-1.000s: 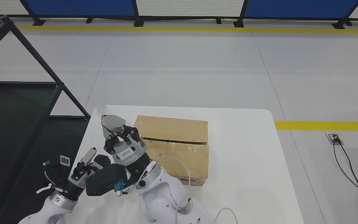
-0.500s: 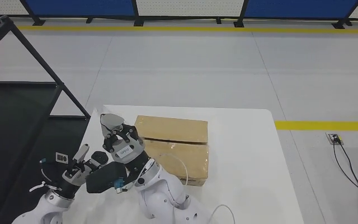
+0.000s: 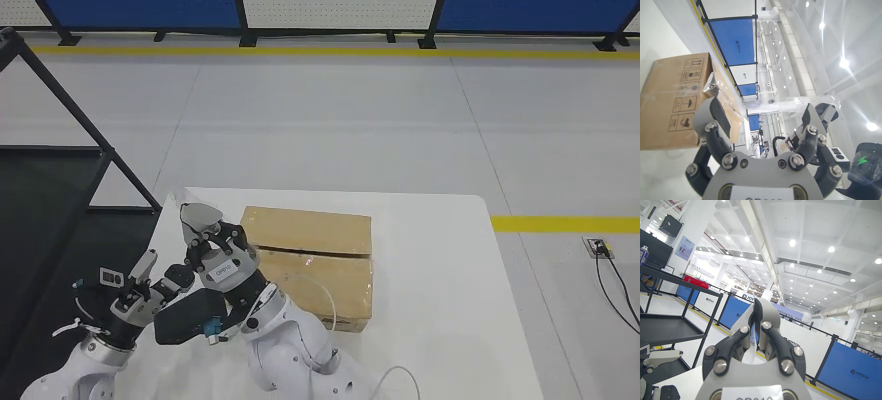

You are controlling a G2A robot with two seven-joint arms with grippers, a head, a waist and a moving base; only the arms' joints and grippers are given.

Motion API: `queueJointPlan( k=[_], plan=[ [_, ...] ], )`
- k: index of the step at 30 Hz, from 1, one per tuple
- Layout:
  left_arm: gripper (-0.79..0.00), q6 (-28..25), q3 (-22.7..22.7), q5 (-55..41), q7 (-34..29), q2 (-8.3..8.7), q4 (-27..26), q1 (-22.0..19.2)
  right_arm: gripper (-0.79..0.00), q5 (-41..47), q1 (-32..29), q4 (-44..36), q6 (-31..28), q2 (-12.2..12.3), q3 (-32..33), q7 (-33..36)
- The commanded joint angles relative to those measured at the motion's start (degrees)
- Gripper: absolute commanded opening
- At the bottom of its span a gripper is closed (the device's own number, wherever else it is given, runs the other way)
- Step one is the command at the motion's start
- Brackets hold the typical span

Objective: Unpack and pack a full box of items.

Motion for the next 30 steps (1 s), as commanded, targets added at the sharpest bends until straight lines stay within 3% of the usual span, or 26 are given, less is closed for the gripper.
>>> queueJointPlan(
  k=[1, 2, 6, 12, 18, 30],
  plan=[
    [-0.674, 0.9, -0.1, -2.0, 0.8, -0.07, 0.4, -0.7, -0.785, 0.0, 0.0, 0.0, 0.0, 0.0, 0.0, 0.0],
    [-0.785, 1.4, -0.2, -2.5, 1.5, -0.09, 0.7, -1.1, -0.785, 0.0, 0.0, 0.0, 0.0, 0.0, 0.0, 0.0],
    [-0.785, 2.8, -0.3, -1.7, 3.6, -0.09, 1.9, -2.2, -0.785, 0.0, 0.0, 0.0, 0.0, 0.0, 0.0, 0.0],
    [-0.785, 2.9, 0.1, 4.6, 1.4, 0.26, 1.9, -2.6, -0.785, 0.0, 0.0, 0.0, 0.0, 0.0, 0.0, 0.0],
    [-0.785, 2.9, 0.1, 4.6, 1.4, 0.26, 1.9, -2.6, -0.785, 0.0, 0.0, 0.0, 0.0, 0.0, 0.0, 0.0],
    [-0.785, 11.0, 4.8, 5.8, 2.9, 0.25, 2.4, -8.7, -0.785, -2.6, -3.4, -4.3, -2.0, 0.5, 1.7, 0.0]
  ],
)
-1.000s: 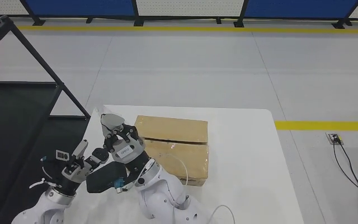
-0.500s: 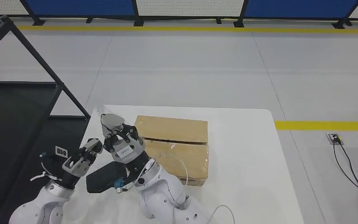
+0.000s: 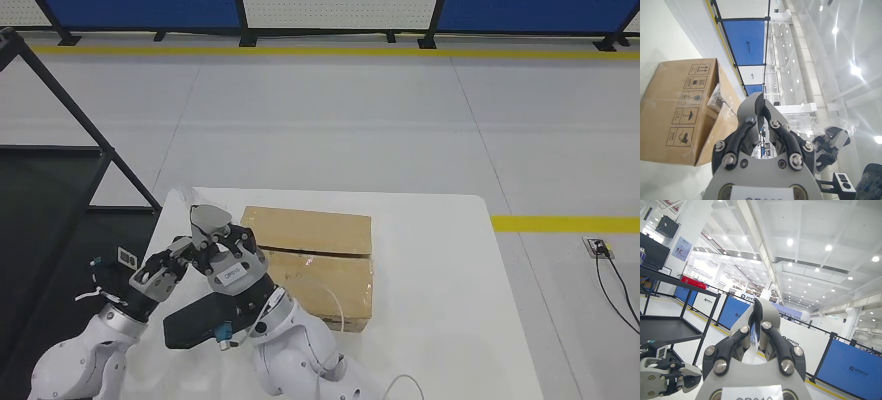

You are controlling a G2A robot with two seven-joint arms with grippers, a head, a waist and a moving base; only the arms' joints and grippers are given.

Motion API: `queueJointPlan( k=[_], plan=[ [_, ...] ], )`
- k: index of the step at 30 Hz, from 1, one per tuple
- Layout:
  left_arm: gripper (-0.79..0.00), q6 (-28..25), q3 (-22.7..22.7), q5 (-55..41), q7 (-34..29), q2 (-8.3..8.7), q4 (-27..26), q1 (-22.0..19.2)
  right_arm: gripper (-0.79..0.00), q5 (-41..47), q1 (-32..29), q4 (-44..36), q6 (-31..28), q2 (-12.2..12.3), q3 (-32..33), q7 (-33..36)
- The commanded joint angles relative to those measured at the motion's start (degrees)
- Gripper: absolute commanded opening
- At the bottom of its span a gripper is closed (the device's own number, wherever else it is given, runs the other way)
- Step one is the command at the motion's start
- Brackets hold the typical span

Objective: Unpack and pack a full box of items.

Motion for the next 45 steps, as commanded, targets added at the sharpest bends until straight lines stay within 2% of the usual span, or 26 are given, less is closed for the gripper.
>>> queueJointPlan(
  k=[1, 12, 22, 31, 38, 45],
  plan=[
    [-0.785, 1.5, 0.8, 1.5, -0.5, 0.1, 0.4, -1.1, -0.785, -0.6, -0.4, -0.7, -0.5, 0.0, 0.1, 0.2],
    [-0.785, 6.6, 7.9, 8.3, -0.2, 0.02, 5.4, -7.6, -0.785, -1.7, -0.7, -0.8, -1.0, -0.4, 0.5, -0.7],
    [-0.785, 6.8, 9.9, 9.3, 0.1, -0.11, 6.4, -8.8, -0.785, -2.9, -0.5, -0.8, -2.6, -0.5, 0.6, -3.6],
    [-0.785, 7.9, 10.9, 10.8, 2.0, -0.17, 6.5, -9.2, -0.785, -3.1, -1.5, -2.0, -1.7, -0.8, 1.6, -0.4],
    [-0.785, 8.9, 12.3, 11.4, 2.7, -0.34, 7.9, -10.6, -0.785, -2.8, -5.0, -4.3, -1.3, -0.6, 3.2, 3.3],
    [-0.785, 9.2, 13.0, 11.6, 2.5, -0.4, 8.6, -11.5, -0.785, -1.8, -8.7, -7.0, 1.6, -0.4, 4.8, 6.2]
  ],
)
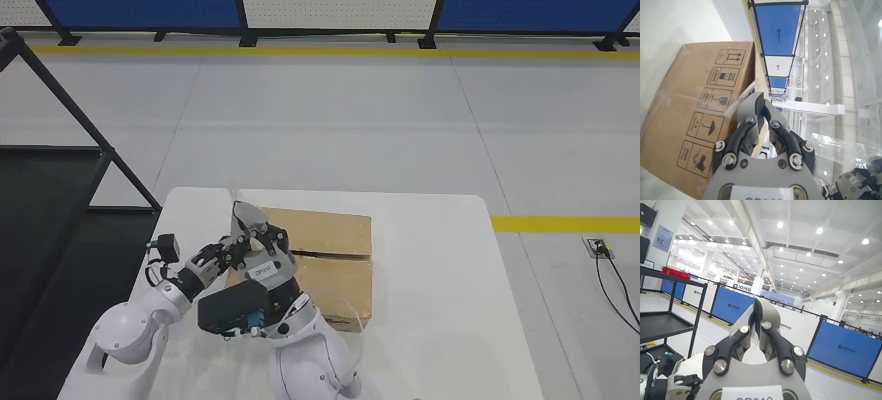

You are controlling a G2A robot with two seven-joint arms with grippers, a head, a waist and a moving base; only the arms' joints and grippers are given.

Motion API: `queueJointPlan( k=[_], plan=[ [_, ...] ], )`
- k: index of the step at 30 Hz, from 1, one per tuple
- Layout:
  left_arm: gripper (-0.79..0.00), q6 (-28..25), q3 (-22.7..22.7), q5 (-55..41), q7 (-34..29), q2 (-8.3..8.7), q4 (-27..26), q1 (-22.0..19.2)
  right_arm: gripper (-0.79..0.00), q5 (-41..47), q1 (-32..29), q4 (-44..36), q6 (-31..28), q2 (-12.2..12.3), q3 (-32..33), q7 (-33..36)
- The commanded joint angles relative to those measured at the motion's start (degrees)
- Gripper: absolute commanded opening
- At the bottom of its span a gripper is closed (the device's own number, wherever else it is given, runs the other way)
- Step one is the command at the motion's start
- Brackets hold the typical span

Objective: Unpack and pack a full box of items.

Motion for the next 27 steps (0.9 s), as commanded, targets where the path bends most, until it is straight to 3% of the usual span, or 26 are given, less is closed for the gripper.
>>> queueJointPlan(
  k=[1, 10, 20, 27],
  plan=[
    [-0.785, 0.0, 0.0, -0.1, -0.2, 0.0, 0.1, -0.2, -0.785, 0.3, -0.9, -0.6, 0.4, 0.0, 0.3, 0.3],
    [-0.785, -0.1, -0.1, -0.8, -0.8, 0.0, -0.6, -0.7, -0.785, -0.9, -2.2, -1.5, 0.4, 0.1, 0.2, -1.1],
    [-0.785, 2.7, 3.0, -1.7, 0.1, -0.53, 3.4, -4.9, -0.785, 0.1, -1.3, -0.5, 1.0, -0.3, 0.7, -0.7],
    [-0.785, 2.5, 3.5, -1.5, -0.3, -0.6, 4.9, -5.6, -0.785, 2.2, -2.2, 0.3, 1.0, -0.2, 2.6, -0.9]
  ],
)
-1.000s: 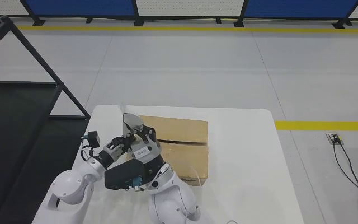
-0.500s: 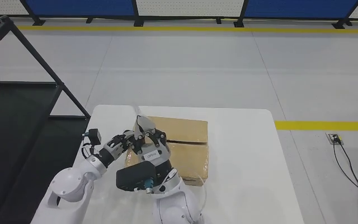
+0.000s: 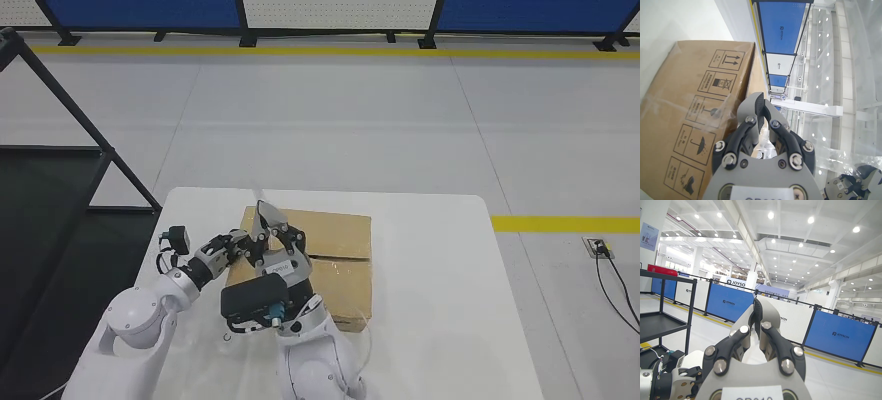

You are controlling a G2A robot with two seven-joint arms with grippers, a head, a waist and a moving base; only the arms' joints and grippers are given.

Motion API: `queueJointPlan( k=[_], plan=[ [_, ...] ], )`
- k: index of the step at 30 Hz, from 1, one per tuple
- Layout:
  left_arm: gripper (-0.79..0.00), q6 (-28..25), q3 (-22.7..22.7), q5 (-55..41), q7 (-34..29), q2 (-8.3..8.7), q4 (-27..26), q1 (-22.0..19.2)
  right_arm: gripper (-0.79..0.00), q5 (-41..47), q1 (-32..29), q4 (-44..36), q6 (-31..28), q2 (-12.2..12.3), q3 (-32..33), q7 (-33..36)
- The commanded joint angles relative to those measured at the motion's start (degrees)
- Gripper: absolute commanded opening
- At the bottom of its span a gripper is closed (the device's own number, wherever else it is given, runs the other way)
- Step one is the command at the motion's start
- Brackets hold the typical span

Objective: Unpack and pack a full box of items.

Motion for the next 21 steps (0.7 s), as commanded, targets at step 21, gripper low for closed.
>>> queueJointPlan(
  k=[21],
  plan=[
    [-0.785, 0.0, -0.5, -0.1, -0.8, 0.12, 0.1, 0.4, -0.785, 6.7, -4.4, -0.1, 3.3, 0.6, 5.6, -5.2]
  ],
)
